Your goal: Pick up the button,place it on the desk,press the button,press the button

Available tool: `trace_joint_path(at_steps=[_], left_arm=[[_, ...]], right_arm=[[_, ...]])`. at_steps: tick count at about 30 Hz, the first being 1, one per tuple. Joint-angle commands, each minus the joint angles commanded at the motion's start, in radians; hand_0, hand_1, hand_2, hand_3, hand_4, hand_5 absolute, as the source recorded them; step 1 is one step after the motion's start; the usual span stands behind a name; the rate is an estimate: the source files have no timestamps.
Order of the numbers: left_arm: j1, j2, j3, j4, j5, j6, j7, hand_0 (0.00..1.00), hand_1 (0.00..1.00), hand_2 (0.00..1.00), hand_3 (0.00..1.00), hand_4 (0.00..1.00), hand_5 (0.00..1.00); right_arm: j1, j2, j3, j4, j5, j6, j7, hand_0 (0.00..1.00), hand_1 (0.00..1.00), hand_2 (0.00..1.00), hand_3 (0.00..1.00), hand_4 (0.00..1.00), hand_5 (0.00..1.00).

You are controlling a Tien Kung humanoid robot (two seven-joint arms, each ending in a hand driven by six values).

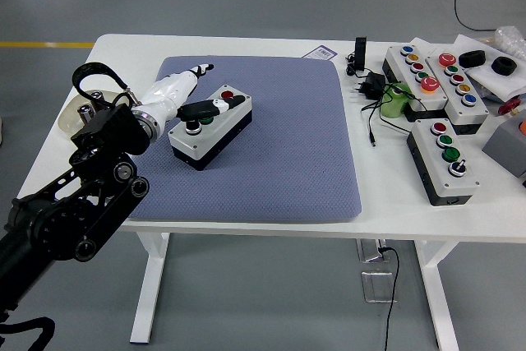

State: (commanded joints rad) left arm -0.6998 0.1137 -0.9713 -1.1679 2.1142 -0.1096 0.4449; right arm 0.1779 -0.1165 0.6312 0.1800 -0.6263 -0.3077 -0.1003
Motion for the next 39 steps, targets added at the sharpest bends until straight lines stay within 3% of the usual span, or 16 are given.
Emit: trace_joint_path(at_steps=[2, 3, 7, 8, 9, 13, 15, 16, 20, 21, 24, 27, 28, 33, 34, 39], left_arm=[[-0.016, -0.012, 0.017, 0.021, 0.026, 0.001, 0.014, 0.994, 0.998, 0.998, 0.998, 0.998, 0.961], [-0.026, -0.019, 0.028, 0.036, 0.037, 0.002, 0.023, 0.998, 0.998, 0.998, 0.998, 0.998, 0.903], [-0.067, -0.052, 0.062, 0.114, 0.065, 0.016, 0.061, 0.998, 0.998, 0.998, 0.998, 0.998, 0.903], [-0.075, -0.059, 0.067, 0.133, 0.062, 0.02, 0.069, 0.998, 0.998, 0.998, 0.998, 0.998, 0.903], [-0.084, -0.069, 0.075, 0.156, 0.046, 0.025, 0.079, 0.998, 0.998, 0.998, 0.998, 0.998, 0.816], [-0.101, -0.099, 0.108, 0.221, -0.028, 0.07, 0.124, 0.998, 0.998, 0.998, 0.998, 0.998, 0.816], [-0.108, -0.108, 0.122, 0.244, -0.043, 0.073, 0.144, 0.998, 0.998, 0.998, 0.998, 0.998, 0.816], [-0.114, -0.114, 0.131, 0.261, -0.05, 0.068, 0.152, 0.998, 0.998, 0.998, 0.998, 0.998, 0.742], [-0.133, -0.114, 0.164, 0.326, -0.074, 0.053, 0.172, 0.998, 0.998, 0.998, 0.998, 0.998, 0.742], [-0.139, -0.114, 0.174, 0.343, -0.078, 0.053, 0.177, 0.953, 0.998, 0.998, 0.998, 0.998, 0.722], [-0.153, -0.114, 0.192, 0.381, -0.081, 0.064, 0.193, 0.953, 0.998, 0.998, 0.998, 0.998, 0.722], [-0.165, -0.114, 0.207, 0.405, -0.08, 0.077, 0.201, 0.953, 0.998, 0.998, 0.998, 0.998, 0.722], [-0.167, -0.114, 0.209, 0.407, -0.079, 0.078, 0.201, 0.824, 0.94, 0.943, 0.998, 0.998, 0.653], [-0.18, -0.114, 0.236, 0.424, -0.08, 0.081, 0.201, 0.824, 0.94, 0.943, 0.998, 0.998, 0.653], [-0.182, -0.114, 0.241, 0.428, -0.079, 0.083, 0.201, 0.639, 0.786, 0.771, 0.998, 0.998, 0.412], [-0.194, -0.114, 0.273, 0.448, -0.091, 0.082, 0.192, 0.639, 0.786, 0.771, 0.998, 0.998, 0.412]], right_arm=[[0.0, 0.0, -0.001, 0.0, 0.001, 0.0, 0.0, 0.65, 0.566, 0.603, 0.639, 0.249, 0.268], [0.0, 0.0, -0.003, 0.0, 0.003, 0.0, 0.0, 0.65, 0.566, 0.602, 0.639, 0.249, 0.267], [-0.001, -0.001, -0.008, 0.0, 0.008, 0.0, 0.002, 0.65, 0.566, 0.602, 0.639, 0.249, 0.267], [-0.002, -0.002, -0.01, 0.0, 0.008, 0.0, 0.002, 0.65, 0.566, 0.602, 0.639, 0.249, 0.267], [-0.003, -0.003, -0.012, 0.0, 0.009, 0.001, 0.002, 0.65, 0.566, 0.602, 0.64, 0.249, 0.266], [-0.008, -0.005, -0.015, 0.0, 0.01, 0.001, 0.003, 0.65, 0.566, 0.602, 0.64, 0.249, 0.266], [-0.009, -0.005, -0.014, 0.0, 0.008, 0.001, 0.002, 0.65, 0.566, 0.602, 0.64, 0.249, 0.266], [-0.009, -0.005, -0.016, 0.0, 0.008, 0.001, 0.002, 0.65, 0.567, 0.602, 0.639, 0.249, 0.266], [-0.011, -0.008, -0.017, 0.0, 0.004, 0.002, 0.001, 0.65, 0.567, 0.602, 0.639, 0.249, 0.266], [-0.011, -0.008, -0.015, 0.0, 0.001, 0.002, 0.0, 0.65, 0.567, 0.602, 0.64, 0.25, 0.265], [-0.012, -0.009, -0.018, 0.0, 0.001, 0.003, -0.001, 0.65, 0.567, 0.602, 0.64, 0.25, 0.265], [-0.013, -0.01, -0.018, 0.0, -0.001, 0.002, -0.001, 0.65, 0.567, 0.602, 0.64, 0.25, 0.265], [-0.013, -0.011, -0.018, 0.0, -0.001, 0.002, -0.001, 0.65, 0.567, 0.602, 0.64, 0.25, 0.261], [-0.015, -0.012, -0.014, 0.0, -0.008, 0.003, -0.001, 0.65, 0.567, 0.602, 0.64, 0.25, 0.261], [-0.014, -0.012, -0.013, 0.0, -0.009, 0.003, -0.001, 0.65, 0.567, 0.602, 0.64, 0.25, 0.261], [-0.013, -0.012, -0.013, 0.0, -0.012, 0.004, -0.001, 0.65, 0.567, 0.602, 0.64, 0.25, 0.261]])
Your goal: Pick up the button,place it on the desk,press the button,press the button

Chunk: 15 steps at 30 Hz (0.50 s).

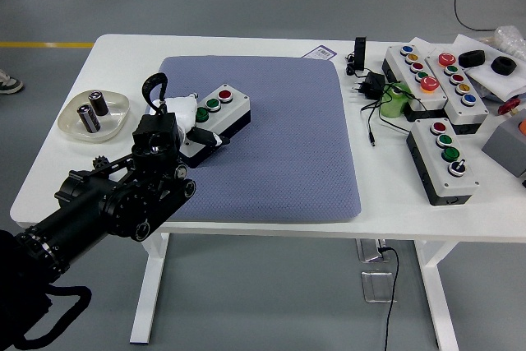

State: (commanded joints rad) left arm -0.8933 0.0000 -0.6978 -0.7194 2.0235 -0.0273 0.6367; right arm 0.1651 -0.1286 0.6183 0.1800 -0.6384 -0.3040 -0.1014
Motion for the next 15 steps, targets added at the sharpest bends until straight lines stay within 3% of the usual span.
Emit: trace_joint_path(at_steps=[1, 6, 7, 12, 13, 15], left_arm=[[-0.001, 0.0, 0.004, 0.003, -0.001, 0.002, -0.002, 0.452, 0.626, 0.596, 0.877, 0.877, 0.092], [0.001, 0.0, 0.023, 0.005, 0.052, 0.003, -0.046, 0.452, 0.626, 0.596, 0.877, 0.877, 0.092], [0.002, 0.0, 0.024, 0.006, 0.058, 0.018, -0.053, 0.263, 0.326, 0.316, 0.638, 0.58, 0.002], [0.007, 0.0, 0.024, -0.002, 0.05, 0.066, -0.09, 0.263, 0.326, 0.316, 0.638, 0.58, 0.002], [0.008, 0.0, 0.024, -0.002, 0.043, 0.073, -0.097, 0.178, 0.194, 0.181, 0.34, 0.479, 0.002], [0.011, 0.0, 0.025, -0.001, 0.031, 0.089, -0.116, 0.178, 0.194, 0.181, 0.34, 0.479, 0.002]], right_arm=[[0.001, 0.0, 0.001, 0.0, -0.001, 0.0, 0.0, 0.65, 0.566, 0.602, 0.64, 0.252, 0.262], [0.004, 0.001, 0.004, 0.0, -0.004, 0.0, 0.0, 0.65, 0.566, 0.602, 0.64, 0.252, 0.262], [0.005, 0.0, 0.006, 0.0, -0.006, 0.0, 0.0, 0.65, 0.566, 0.601, 0.64, 0.252, 0.262], [0.006, 0.001, 0.016, 0.0, -0.014, 0.0, -0.001, 0.65, 0.566, 0.601, 0.64, 0.252, 0.262], [0.006, 0.001, 0.017, 0.0, -0.016, 0.0, -0.001, 0.65, 0.567, 0.602, 0.64, 0.253, 0.262], [0.006, 0.001, 0.02, 0.0, -0.02, 0.0, -0.002, 0.65, 0.567, 0.602, 0.64, 0.253, 0.262]])
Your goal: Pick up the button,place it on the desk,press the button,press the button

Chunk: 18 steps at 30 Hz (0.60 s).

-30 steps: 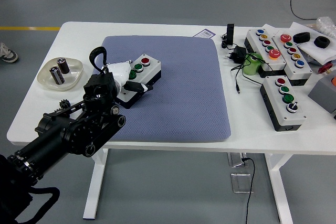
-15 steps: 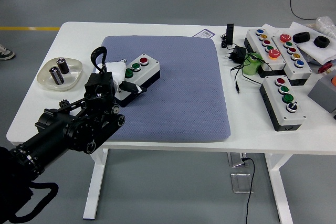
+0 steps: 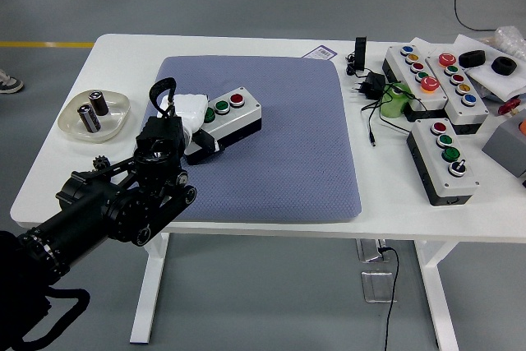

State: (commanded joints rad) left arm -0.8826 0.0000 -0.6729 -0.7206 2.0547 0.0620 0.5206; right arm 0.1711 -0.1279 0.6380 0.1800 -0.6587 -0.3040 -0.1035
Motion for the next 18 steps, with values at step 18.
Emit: trace_joint_path(at_steps=[18], left_arm=[[0.046, 0.115, -0.049, -0.306, -0.018, -0.052, -0.355, 0.158, 0.135, 0.118, 0.229, 0.339, 0.002]], right_arm=[[0.003, 0.003, 0.013, 0.0, -0.001, -0.003, 0.0, 0.65, 0.566, 0.599, 0.64, 0.253, 0.261]])
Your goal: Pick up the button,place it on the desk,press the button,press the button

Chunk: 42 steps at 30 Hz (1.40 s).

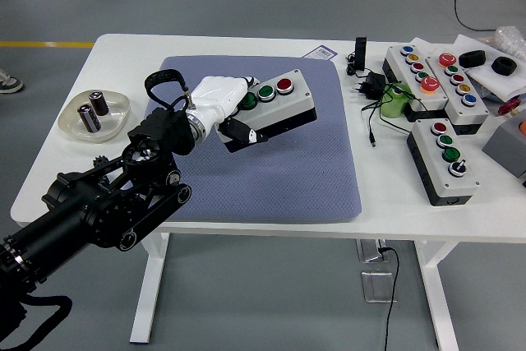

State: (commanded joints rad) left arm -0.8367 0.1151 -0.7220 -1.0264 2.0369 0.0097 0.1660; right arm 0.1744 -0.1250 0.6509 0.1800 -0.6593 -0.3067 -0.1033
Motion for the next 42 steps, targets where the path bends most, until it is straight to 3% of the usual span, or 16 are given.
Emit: trace_joint_path(at_steps=[4, 8, 12, 21, 27, 28, 33, 34, 42], left_arm=[[-0.011, 0.037, -0.01, -0.039, 0.001, -0.105, -0.091, 0.188, 0.143, 0.119, 0.23, 0.355, 0.002], [-0.024, 0.057, 0.003, -0.045, 0.018, -0.141, -0.127, 0.188, 0.143, 0.119, 0.23, 0.355, 0.002], [-0.03, 0.054, 0.033, -0.013, 0.048, -0.139, -0.131, 0.199, 0.157, 0.127, 0.239, 0.372, 0.002], [-0.014, 0.029, 0.085, 0.077, 0.069, -0.085, -0.142, 0.209, 0.159, 0.128, 0.239, 0.381, 0.002], [-0.009, 0.025, 0.09, 0.089, 0.064, -0.072, -0.147, 0.218, 0.167, 0.135, 0.243, 0.402, 0.002], [-0.009, 0.026, 0.091, 0.09, 0.064, -0.067, -0.151, 0.216, 0.244, 0.209, 0.312, 0.438, 0.002], [-0.007, 0.033, 0.108, 0.095, 0.074, -0.042, -0.167, 0.216, 0.244, 0.209, 0.312, 0.438, 0.002], [-0.007, 0.034, 0.111, 0.098, 0.08, -0.039, -0.171, 0.225, 0.296, 0.273, 0.357, 0.451, 0.002], [-0.018, 0.035, 0.134, 0.098, 0.116, -0.027, -0.184, 0.233, 0.324, 0.315, 0.373, 0.447, 0.002]], right_arm=[[0.0, 0.0, 0.004, 0.0, -0.003, 0.0, 0.0, 0.65, 0.566, 0.599, 0.64, 0.254, 0.26], [0.0, 0.0, 0.003, 0.0, -0.001, 0.0, 0.0, 0.65, 0.566, 0.599, 0.64, 0.254, 0.26], [0.0, 0.001, 0.003, 0.0, -0.002, -0.001, -0.002, 0.65, 0.566, 0.599, 0.639, 0.254, 0.26], [-0.001, 0.002, 0.0, 0.0, 0.001, 0.0, -0.003, 0.649, 0.566, 0.599, 0.64, 0.256, 0.258], [-0.003, 0.001, 0.001, 0.0, -0.003, 0.001, -0.004, 0.65, 0.566, 0.599, 0.639, 0.256, 0.258], [-0.004, 0.001, 0.0, 0.0, -0.002, 0.001, -0.004, 0.65, 0.566, 0.599, 0.64, 0.256, 0.258], [-0.005, 0.001, 0.0, 0.0, -0.003, 0.003, -0.005, 0.65, 0.566, 0.599, 0.64, 0.256, 0.258], [-0.005, 0.001, 0.0, 0.0, -0.003, 0.003, -0.005, 0.65, 0.566, 0.599, 0.64, 0.257, 0.258], [-0.007, 0.001, 0.0, 0.0, -0.003, 0.003, -0.005, 0.65, 0.566, 0.6, 0.64, 0.257, 0.258]])
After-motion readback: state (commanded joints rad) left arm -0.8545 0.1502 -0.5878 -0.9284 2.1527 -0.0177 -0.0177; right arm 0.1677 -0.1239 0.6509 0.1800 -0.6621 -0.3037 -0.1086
